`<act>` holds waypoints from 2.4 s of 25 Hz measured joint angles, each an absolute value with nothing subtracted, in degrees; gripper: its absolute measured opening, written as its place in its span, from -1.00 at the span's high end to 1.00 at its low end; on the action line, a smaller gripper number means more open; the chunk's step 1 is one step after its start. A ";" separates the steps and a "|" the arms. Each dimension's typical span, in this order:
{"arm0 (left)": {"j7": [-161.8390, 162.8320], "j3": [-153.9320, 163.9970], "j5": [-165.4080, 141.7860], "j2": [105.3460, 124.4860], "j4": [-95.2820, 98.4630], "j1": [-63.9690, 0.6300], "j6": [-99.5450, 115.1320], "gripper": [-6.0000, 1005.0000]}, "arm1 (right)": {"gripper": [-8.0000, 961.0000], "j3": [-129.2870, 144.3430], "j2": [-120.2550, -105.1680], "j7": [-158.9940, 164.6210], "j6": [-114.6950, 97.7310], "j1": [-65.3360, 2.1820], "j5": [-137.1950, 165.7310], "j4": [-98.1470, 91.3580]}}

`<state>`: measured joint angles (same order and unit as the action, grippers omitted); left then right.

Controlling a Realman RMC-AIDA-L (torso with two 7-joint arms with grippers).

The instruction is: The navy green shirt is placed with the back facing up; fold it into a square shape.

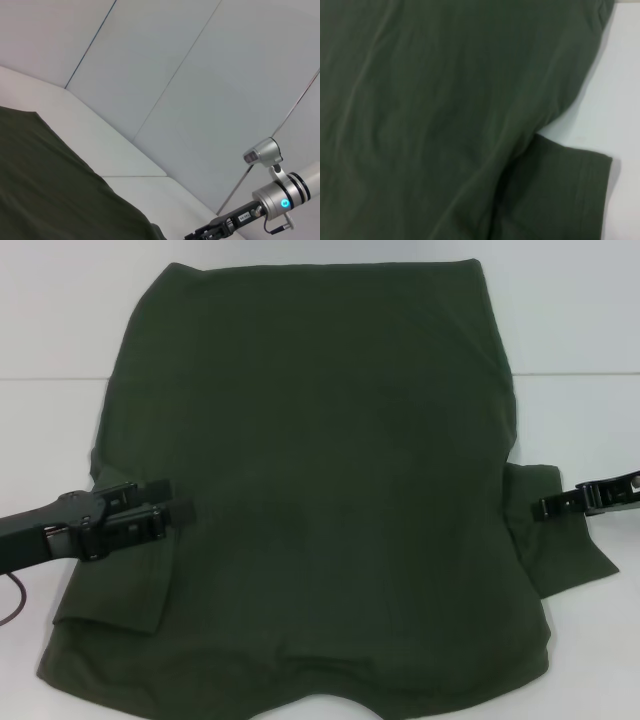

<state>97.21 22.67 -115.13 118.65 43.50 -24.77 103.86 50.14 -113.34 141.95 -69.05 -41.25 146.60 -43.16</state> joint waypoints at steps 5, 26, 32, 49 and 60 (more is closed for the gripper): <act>97.21 22.62 -115.13 118.65 43.51 -24.86 103.79 -0.62 | -0.60 51.01 -113.87 141.54 -68.11 -41.01 146.69 -43.10; 97.20 21.84 -115.14 118.73 43.51 -24.78 103.71 -0.62 | -0.58 48.76 -114.21 138.86 -72.27 -39.77 143.04 -43.90; 97.20 21.29 -115.14 118.74 43.51 -24.78 103.71 -0.62 | -0.57 48.65 -114.36 139.13 -71.23 -39.63 145.65 -43.17; 97.21 21.24 -115.14 119.21 43.51 -24.61 103.71 -0.62 | -0.55 48.86 -115.65 139.33 -69.49 -40.56 145.62 -43.15; 97.18 20.48 -115.02 119.27 43.51 -24.51 104.17 -0.62 | -0.38 48.72 -115.48 141.05 -68.67 -40.26 145.83 -43.03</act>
<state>97.18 20.48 -115.02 119.27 43.51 -24.51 104.17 48.72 -115.48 141.05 -68.67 -40.26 145.83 -43.03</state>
